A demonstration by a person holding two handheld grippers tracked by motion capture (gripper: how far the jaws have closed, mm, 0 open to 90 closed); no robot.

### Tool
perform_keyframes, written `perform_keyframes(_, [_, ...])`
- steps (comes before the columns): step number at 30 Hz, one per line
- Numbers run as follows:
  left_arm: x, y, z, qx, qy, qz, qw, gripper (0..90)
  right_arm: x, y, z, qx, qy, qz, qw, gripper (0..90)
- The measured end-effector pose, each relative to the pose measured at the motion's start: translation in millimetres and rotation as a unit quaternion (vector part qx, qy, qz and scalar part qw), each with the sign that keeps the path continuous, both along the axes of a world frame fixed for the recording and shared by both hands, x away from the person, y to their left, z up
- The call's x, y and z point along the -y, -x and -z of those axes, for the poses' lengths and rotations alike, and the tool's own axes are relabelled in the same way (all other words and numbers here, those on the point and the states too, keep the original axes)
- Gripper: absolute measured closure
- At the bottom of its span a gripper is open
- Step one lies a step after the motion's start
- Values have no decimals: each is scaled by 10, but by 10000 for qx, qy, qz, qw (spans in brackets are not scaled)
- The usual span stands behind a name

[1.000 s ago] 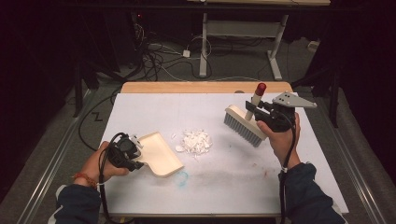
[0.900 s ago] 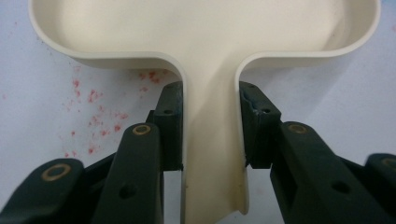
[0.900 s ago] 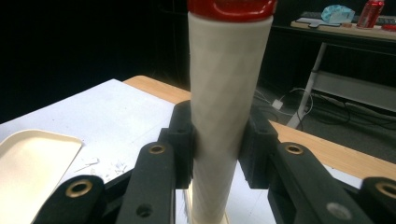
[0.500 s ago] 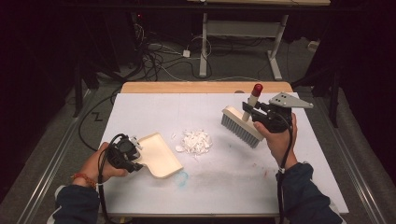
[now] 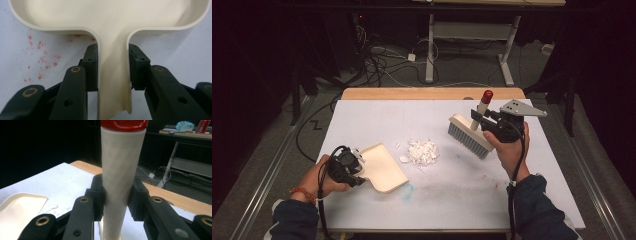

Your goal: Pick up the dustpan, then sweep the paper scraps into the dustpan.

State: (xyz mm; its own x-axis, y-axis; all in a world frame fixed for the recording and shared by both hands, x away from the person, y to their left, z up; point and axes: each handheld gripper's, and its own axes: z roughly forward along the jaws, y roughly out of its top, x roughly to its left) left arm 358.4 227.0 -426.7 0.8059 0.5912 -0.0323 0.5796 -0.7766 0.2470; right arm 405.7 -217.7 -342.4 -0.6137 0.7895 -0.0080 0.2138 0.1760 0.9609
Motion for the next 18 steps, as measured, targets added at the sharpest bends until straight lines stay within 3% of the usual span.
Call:
perform_keyframes(5, [-1,0,9,-21,0,35,10000,631,-28,7,-13,-36,-97,-44,9999,706])
perform_keyframes(18, [22,-12,-17,-85,-39,75,9999,631,-232,-117,6,-14,267,-33,9996,706])
